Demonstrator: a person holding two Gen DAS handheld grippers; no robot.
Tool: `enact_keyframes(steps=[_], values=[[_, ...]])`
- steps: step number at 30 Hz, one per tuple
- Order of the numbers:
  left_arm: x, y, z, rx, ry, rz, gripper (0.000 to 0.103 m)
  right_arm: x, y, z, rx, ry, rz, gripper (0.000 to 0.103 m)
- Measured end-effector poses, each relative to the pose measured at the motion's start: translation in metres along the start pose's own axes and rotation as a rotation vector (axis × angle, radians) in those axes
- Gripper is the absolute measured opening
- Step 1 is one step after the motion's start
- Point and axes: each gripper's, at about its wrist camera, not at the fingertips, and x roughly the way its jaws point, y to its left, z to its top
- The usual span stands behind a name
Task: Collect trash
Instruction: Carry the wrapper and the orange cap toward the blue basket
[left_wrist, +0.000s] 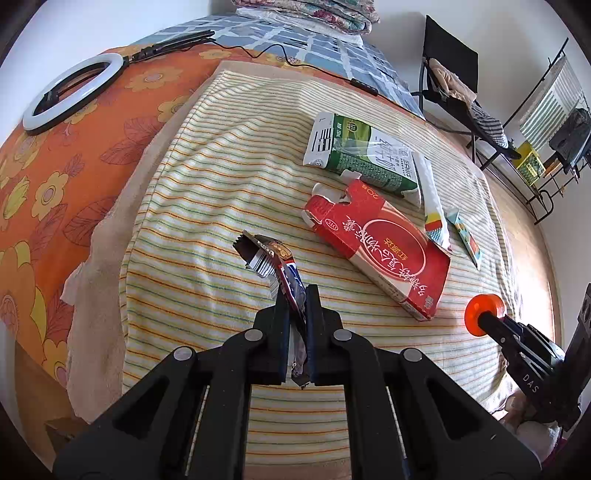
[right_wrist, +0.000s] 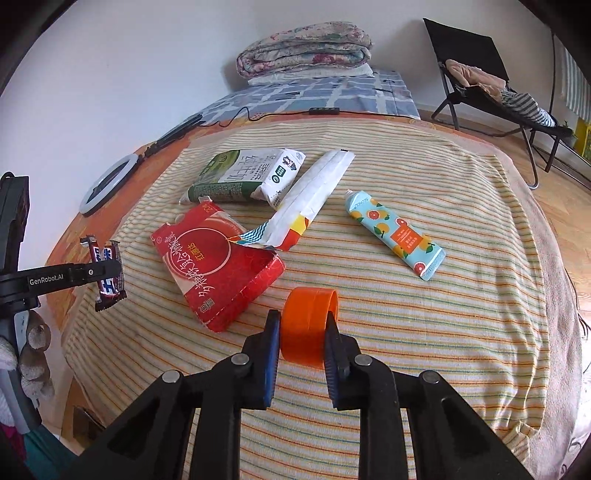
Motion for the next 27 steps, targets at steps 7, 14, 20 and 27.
enact_keyframes(steps=[7, 14, 20, 27], values=[[-0.024, -0.009, -0.026, 0.037, -0.01, -0.022, 0.005, -0.027, 0.01, -0.019, -0.037, -0.014, -0.003, 0.02], [-0.043, -0.021, -0.057, 0.067, -0.002, -0.049, 0.005, -0.056, 0.025, -0.04, -0.053, -0.026, 0.031, 0.02], [-0.056, -0.025, -0.085, 0.076, 0.014, -0.074, 0.005, -0.075, 0.036, -0.061, -0.05, -0.025, 0.054, 0.02], [-0.064, -0.027, -0.12, 0.08, 0.045, -0.096, 0.005, -0.091, 0.045, -0.088, -0.045, -0.015, 0.079, 0.02]])
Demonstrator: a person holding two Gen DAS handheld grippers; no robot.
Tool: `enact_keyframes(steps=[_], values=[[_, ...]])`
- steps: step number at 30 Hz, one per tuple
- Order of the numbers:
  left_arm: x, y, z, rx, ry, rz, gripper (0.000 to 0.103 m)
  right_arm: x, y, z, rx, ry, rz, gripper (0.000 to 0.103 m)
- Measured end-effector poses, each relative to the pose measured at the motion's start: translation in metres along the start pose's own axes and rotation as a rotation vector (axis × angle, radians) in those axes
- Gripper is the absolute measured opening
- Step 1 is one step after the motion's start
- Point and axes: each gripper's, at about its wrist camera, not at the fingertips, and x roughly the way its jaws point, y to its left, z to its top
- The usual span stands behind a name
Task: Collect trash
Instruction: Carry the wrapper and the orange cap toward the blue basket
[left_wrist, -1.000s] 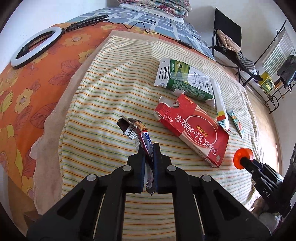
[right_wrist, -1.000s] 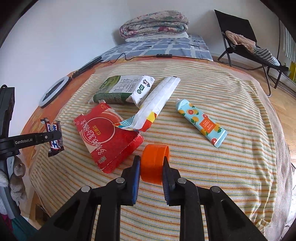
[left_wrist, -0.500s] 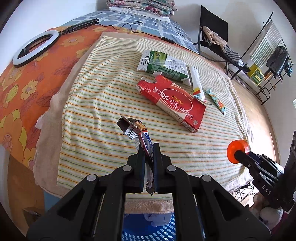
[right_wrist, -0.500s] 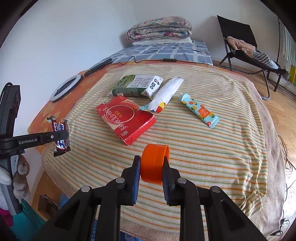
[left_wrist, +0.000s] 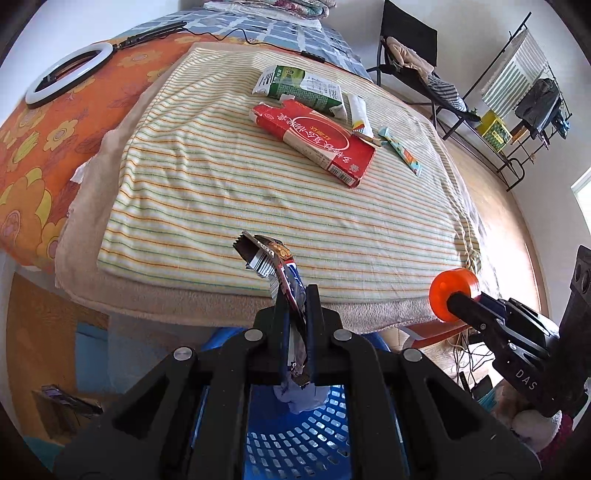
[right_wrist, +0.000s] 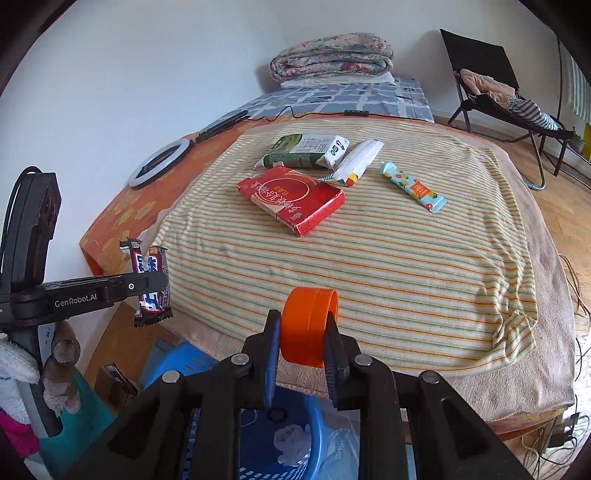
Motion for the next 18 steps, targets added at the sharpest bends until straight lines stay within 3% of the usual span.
enact_keyframes(steps=[18], values=[[0.025, 0.003, -0.079, -0.008, 0.136, 0.003, 0.005, 0.013, 0.037, -0.075, 0.009, 0.14, 0.083, 0.02]])
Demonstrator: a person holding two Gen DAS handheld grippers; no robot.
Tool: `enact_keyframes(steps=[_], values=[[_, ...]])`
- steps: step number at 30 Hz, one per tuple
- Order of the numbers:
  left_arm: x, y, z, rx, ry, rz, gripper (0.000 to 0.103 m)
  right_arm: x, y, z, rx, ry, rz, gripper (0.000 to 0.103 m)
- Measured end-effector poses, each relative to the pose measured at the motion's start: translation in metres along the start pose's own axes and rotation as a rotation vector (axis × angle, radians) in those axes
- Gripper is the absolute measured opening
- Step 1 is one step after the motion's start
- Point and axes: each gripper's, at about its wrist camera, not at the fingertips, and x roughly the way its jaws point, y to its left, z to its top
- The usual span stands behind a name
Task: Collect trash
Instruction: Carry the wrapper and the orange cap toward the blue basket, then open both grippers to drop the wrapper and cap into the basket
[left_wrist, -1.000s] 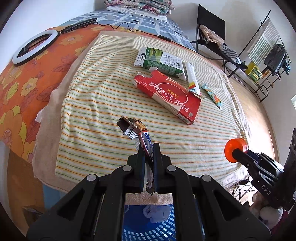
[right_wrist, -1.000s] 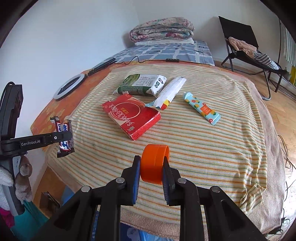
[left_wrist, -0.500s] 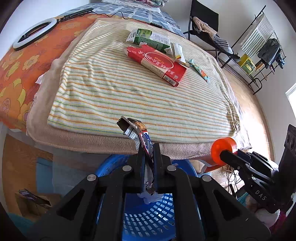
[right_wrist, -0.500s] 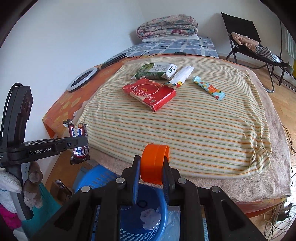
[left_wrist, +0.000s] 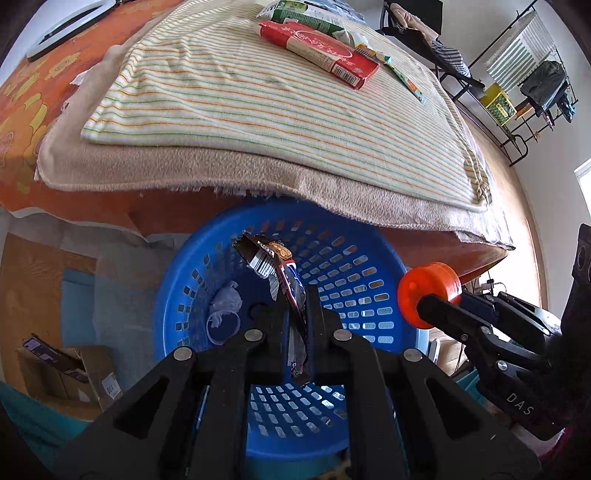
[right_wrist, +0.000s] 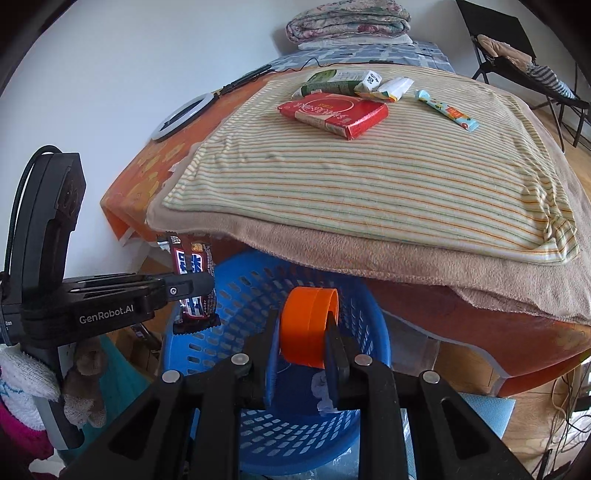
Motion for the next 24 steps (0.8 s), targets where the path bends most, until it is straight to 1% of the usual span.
enact_keyframes(steps=[8, 11, 15, 16, 17, 18, 19, 20, 22, 24], values=[[0.017, 0.007, -0.017, -0.005, 0.052, 0.016, 0.005, 0.014, 0.006, -0.017, -0.006, 0.052, 0.009, 0.02], [0.022, 0.01, -0.021, -0.013, 0.059, 0.029, 0.005, 0.016, 0.008, -0.02, -0.009, 0.06, 0.009, 0.02], [0.027, 0.017, -0.025, -0.037, 0.075, 0.028, 0.005, 0.021, 0.009, -0.022, -0.013, 0.073, 0.003, 0.02], [0.029, 0.019, -0.025, -0.041, 0.083, 0.031, 0.009, 0.022, 0.008, -0.022, -0.011, 0.079, 0.005, 0.02], [0.03, 0.021, -0.025, -0.045, 0.088, 0.036, 0.017, 0.023, 0.008, -0.023, -0.008, 0.083, 0.007, 0.021], [0.031, 0.022, -0.026, -0.046, 0.09, 0.036, 0.021, 0.023, 0.008, -0.024, -0.005, 0.085, 0.01, 0.021], [0.033, 0.023, -0.027, -0.046, 0.092, 0.037, 0.028, 0.023, 0.008, -0.024, -0.004, 0.087, 0.009, 0.022], [0.033, 0.024, -0.028, -0.047, 0.093, 0.041, 0.032, 0.023, 0.007, -0.025, -0.002, 0.09, 0.006, 0.027], [0.034, 0.025, -0.029, -0.046, 0.094, 0.047, 0.032, 0.024, 0.006, -0.026, 0.008, 0.095, 0.005, 0.031], [0.035, 0.026, -0.03, -0.05, 0.097, 0.049, 0.032, 0.025, 0.004, -0.026, 0.015, 0.104, -0.001, 0.039]])
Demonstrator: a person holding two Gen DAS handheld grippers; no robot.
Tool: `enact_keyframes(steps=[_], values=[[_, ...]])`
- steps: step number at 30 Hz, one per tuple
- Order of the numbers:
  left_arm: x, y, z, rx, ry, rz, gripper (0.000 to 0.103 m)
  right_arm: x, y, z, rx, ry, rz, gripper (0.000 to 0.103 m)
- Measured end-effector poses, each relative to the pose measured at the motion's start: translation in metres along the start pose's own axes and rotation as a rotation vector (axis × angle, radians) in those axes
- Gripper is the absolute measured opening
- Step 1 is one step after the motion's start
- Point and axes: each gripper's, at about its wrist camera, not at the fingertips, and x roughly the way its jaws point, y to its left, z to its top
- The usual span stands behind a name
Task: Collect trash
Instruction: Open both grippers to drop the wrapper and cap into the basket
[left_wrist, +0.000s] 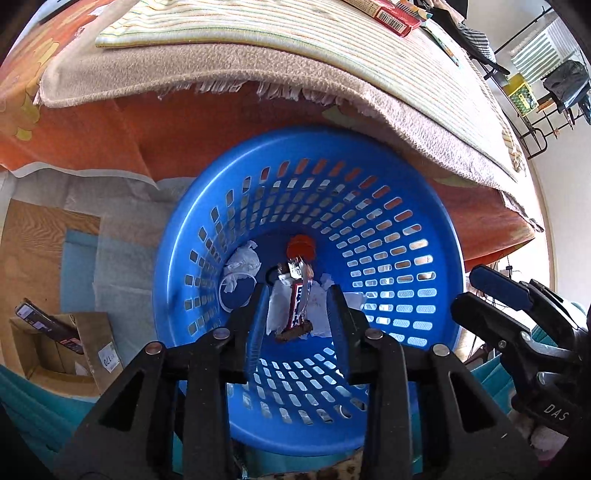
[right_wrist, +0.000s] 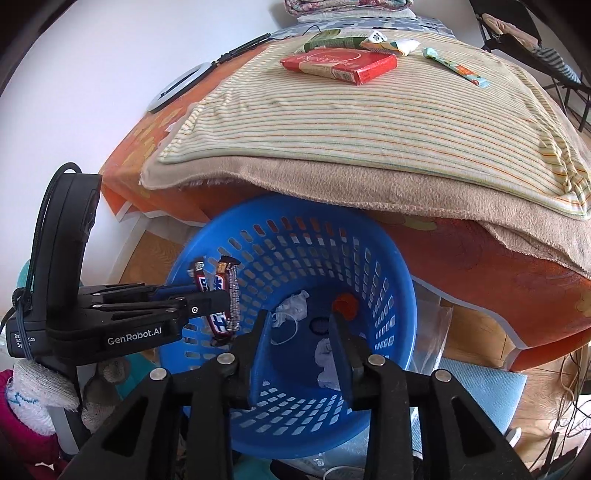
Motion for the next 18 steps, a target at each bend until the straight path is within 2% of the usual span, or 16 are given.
enact_keyframes(steps=[2, 3, 5, 8, 12, 14, 18], values=[[0.0005, 0.0014, 0.0001, -0.005, 0.002, 0.001, 0.033, 0.0003, -0.0003, -0.0007, 0.004, 0.003, -0.009, 0.053], [0.0005, 0.002, 0.0006, -0.007, 0.002, 0.001, 0.034, 0.0001, -0.0004, -0.0009, 0.004, 0.003, -0.011, 0.054], [0.0003, 0.003, 0.0011, -0.013, -0.002, 0.005, 0.048, -0.0004, -0.0002, -0.001, 0.003, 0.005, -0.017, 0.059], [-0.0024, 0.0039, 0.0017, -0.021, -0.012, 0.011, 0.052, -0.0011, 0.0002, -0.0008, 0.0, 0.004, -0.032, 0.069], [-0.0022, 0.0048, 0.002, -0.03, -0.008, 0.009, 0.053, -0.0023, -0.0013, 0.0004, 0.006, 0.0, -0.043, 0.075], [-0.0024, 0.0048, 0.0028, -0.03, -0.006, 0.008, 0.06, -0.0032, -0.0031, 0.0011, 0.011, 0.002, -0.052, 0.081], [-0.0043, 0.0025, 0.0039, -0.023, -0.014, 0.014, 0.063, -0.0036, -0.0064, 0.0021, 0.023, 0.003, -0.068, 0.084]])
